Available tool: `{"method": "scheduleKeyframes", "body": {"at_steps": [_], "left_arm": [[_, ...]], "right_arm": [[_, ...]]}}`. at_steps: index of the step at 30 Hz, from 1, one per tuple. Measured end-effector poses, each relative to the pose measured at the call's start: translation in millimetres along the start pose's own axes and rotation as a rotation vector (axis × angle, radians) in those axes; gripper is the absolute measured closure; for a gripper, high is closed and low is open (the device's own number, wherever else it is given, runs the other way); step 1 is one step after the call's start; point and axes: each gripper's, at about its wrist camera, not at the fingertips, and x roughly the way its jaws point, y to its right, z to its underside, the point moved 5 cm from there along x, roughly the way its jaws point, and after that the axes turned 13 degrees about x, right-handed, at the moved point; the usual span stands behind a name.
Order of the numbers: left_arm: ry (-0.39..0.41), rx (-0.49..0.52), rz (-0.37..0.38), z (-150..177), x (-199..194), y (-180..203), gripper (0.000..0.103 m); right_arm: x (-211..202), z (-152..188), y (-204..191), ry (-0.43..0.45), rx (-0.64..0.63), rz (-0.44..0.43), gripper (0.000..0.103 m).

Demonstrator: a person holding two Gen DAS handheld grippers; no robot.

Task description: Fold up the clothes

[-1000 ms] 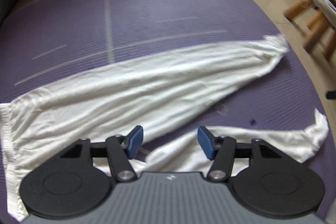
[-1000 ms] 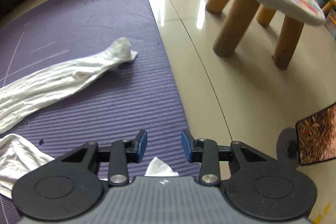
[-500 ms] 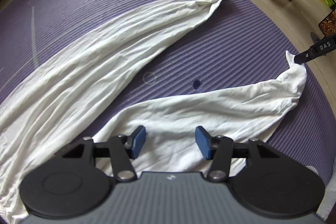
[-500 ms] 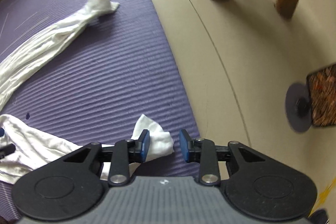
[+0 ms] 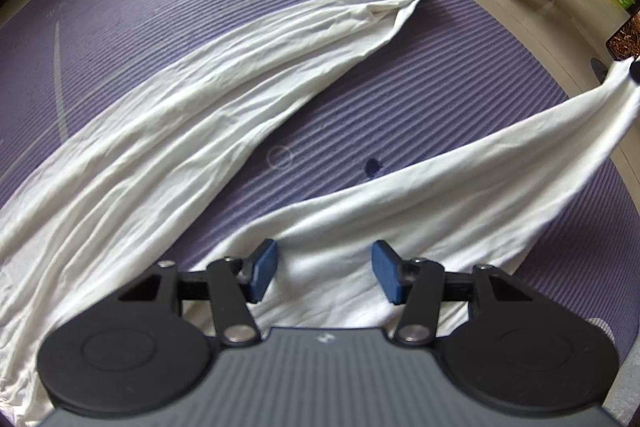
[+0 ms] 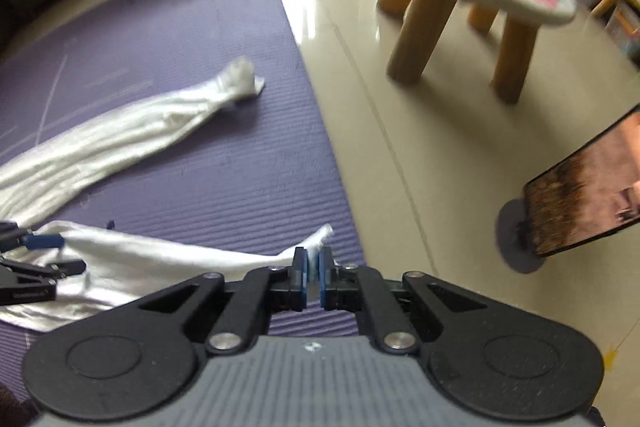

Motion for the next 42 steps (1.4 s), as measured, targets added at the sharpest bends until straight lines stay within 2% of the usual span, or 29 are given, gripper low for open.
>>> {"method": "scheduleKeyframes", "body": {"at_steps": [5,7,8,11,13,14,16,17,20,27,32,34,35,37,42], "left_arm": [[0.016,-0.021,-0.02,-2,2,-2,0.049],[0.023,-0.033,-0.029,-2,2,-6,0.049],[0.026,-0.033,-0.031,-2,2,-7,0.049],[0.035,-0.036,-0.035,-4,3,-10,0.049],[0.034,-0.03,-0.036,-5,3,-10,0.049],[0.034,-0.023,-0.038,-6,2,-9,0.049],[0.034,-0.012,-0.038,-6,2,-6,0.049],[0.034,-0.008,-0.037,-6,2,-5,0.049],[0.033,0.004,-0.031,-6,2,-1,0.049],[0.04,0.0,-0.032,-5,-2,0,0.048],[0.05,0.001,-0.013,-8,-1,1,0.049],[0.056,0.013,-0.008,-9,-2,3,0.048],[0.06,0.019,-0.004,-9,-2,4,0.049],[0.088,0.058,0.016,-12,-6,12,0.049],[0.135,0.155,0.044,-18,-14,31,0.049]], "right_arm": [[31,-21,-11,-0.022,-0.02,0.048,0.099],[53,-26,-14,0.019,-0.001,0.032,0.097],[61,-29,-14,0.066,0.029,0.005,0.095],[72,-30,-4,0.052,0.096,0.011,0.093],[68,-33,3,0.059,0.093,0.032,0.085],[63,-34,10,0.075,0.092,0.051,0.075],[60,-34,19,0.078,0.094,0.096,0.074],[61,-33,22,0.076,0.091,0.113,0.074],[70,-27,23,-0.006,0.116,0.071,0.074],[92,-28,24,-0.058,0.222,0.029,0.074],[106,-23,29,-0.071,0.278,0.02,0.077],[113,-18,31,-0.086,0.3,0.011,0.087],[112,-17,32,-0.082,0.307,-0.002,0.1],[105,-16,32,-0.078,0.315,-0.015,0.1],[46,-19,23,0.013,0.274,-0.022,0.101]]}}
